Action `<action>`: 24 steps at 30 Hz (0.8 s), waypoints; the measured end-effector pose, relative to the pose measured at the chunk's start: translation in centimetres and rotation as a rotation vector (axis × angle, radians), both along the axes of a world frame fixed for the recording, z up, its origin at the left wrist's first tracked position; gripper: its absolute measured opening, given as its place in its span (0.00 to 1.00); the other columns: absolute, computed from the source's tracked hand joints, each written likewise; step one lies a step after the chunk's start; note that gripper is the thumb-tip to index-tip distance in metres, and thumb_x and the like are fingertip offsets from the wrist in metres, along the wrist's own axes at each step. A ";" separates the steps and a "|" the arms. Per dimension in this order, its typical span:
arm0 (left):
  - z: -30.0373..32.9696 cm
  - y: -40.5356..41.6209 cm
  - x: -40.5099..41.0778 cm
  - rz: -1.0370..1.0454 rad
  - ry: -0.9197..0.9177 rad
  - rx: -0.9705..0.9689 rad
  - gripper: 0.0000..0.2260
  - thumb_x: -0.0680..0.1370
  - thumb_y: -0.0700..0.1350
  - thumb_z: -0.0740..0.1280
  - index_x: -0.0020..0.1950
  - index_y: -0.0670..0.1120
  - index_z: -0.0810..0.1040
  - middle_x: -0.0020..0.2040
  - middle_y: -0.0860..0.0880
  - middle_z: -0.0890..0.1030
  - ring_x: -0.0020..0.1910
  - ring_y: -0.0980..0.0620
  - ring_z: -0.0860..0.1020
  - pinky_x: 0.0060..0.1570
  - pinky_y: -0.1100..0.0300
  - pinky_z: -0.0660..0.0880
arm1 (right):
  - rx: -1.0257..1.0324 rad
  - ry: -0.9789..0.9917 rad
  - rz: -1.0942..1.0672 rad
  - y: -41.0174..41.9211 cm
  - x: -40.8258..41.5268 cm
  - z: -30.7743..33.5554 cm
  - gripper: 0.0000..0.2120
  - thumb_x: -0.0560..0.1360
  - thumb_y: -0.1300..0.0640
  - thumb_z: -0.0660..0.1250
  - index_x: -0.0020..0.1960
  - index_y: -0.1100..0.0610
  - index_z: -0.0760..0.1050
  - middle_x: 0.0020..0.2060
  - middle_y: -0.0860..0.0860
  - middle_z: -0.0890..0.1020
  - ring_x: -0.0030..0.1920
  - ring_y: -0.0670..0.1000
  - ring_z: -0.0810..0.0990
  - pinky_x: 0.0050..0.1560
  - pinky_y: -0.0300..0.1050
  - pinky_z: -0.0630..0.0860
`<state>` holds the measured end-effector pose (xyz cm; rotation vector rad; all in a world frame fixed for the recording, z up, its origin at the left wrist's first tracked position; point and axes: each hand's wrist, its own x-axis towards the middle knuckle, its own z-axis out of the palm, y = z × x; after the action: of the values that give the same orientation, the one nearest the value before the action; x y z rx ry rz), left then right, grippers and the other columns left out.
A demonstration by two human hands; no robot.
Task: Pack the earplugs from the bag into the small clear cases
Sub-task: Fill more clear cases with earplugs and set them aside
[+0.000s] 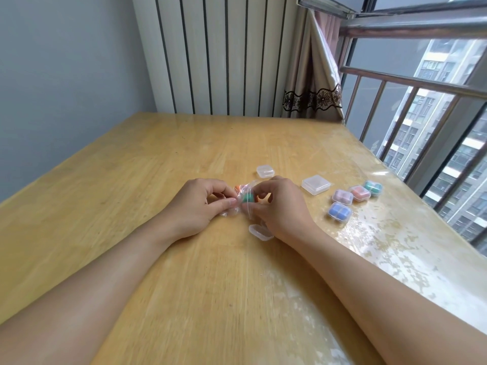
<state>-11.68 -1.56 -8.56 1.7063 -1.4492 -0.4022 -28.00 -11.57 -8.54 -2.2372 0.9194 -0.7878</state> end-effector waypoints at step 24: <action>1.2 1.5 1.5 0.107 -0.063 0.033 0.10 0.71 0.39 0.79 0.47 0.52 0.84 0.40 0.53 0.85 0.41 0.59 0.83 0.47 0.66 0.79 | 0.111 -0.085 0.178 -1.1 -1.6 0.7 0.05 0.79 0.58 0.69 0.47 0.57 0.82 0.38 0.48 0.87 0.34 0.41 0.79 0.38 0.37 0.72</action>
<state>-10.23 -0.08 -7.35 1.8285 -1.3957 -0.3181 -29.65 -12.67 -7.87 -2.1365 0.6962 -0.7264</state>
